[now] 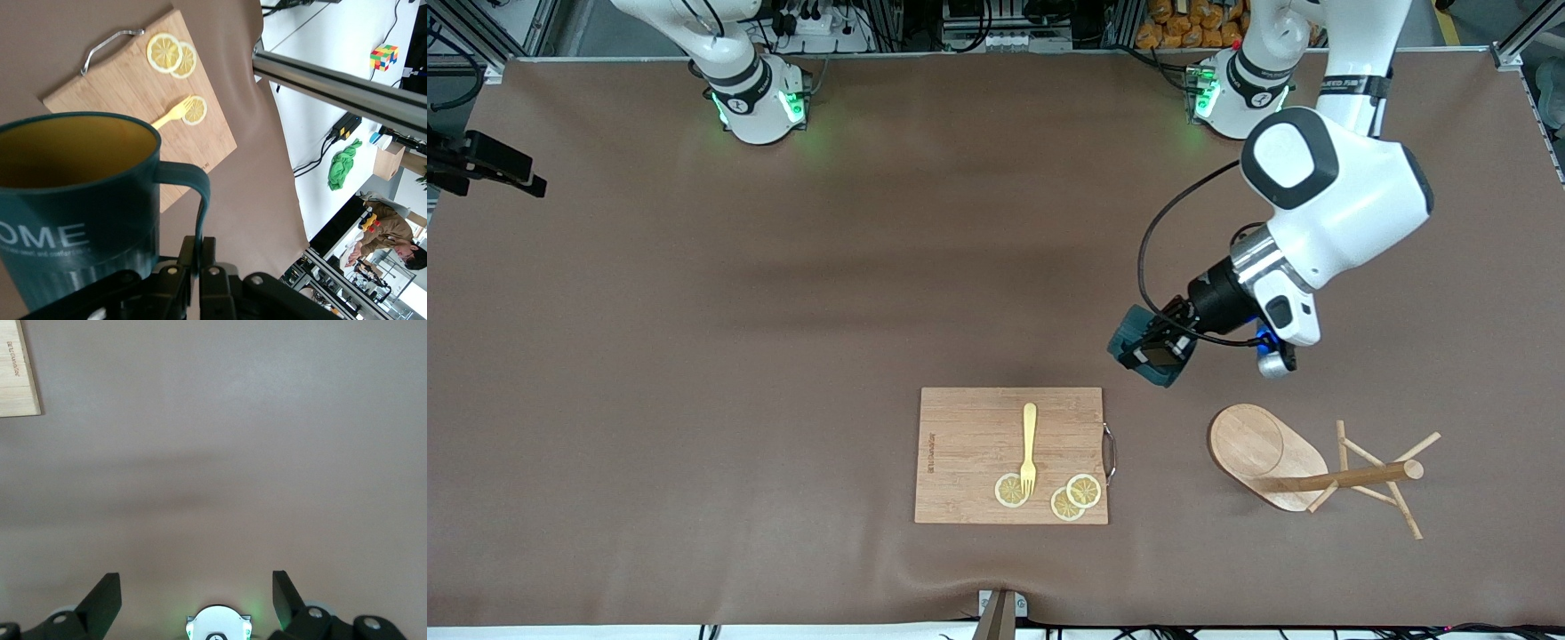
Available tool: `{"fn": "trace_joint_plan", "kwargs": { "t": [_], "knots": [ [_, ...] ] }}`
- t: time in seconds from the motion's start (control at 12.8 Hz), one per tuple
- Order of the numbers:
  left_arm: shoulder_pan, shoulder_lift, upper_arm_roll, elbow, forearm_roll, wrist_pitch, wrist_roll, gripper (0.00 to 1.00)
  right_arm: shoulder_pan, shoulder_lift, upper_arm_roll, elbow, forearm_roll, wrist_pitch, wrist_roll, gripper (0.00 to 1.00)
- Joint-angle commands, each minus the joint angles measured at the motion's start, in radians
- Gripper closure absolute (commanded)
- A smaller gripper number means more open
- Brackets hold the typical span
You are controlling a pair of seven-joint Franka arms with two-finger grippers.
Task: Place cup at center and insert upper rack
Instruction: 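Carry the mug with the left gripper toward the wooden mug tree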
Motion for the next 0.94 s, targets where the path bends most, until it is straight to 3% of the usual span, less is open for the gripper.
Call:
{"fn": "trace_joint_plan", "kwargs": {
  "t": [0.0,0.23,0.86],
  "knots": [
    [0.033,0.000,-0.008,0.016,-0.036,-0.027,0.061,1.00,0.006,0.011,0.000,0.025,-0.011,-0.018,0.007,0.00],
    [0.113,0.003,-0.008,0.037,-0.062,-0.089,0.089,1.00,0.007,0.011,0.000,0.025,-0.011,-0.018,0.007,0.00],
    [0.317,0.020,-0.008,0.073,-0.279,-0.303,0.166,1.00,0.004,0.009,-0.001,0.025,-0.011,-0.018,0.007,0.00]
  ]
}}
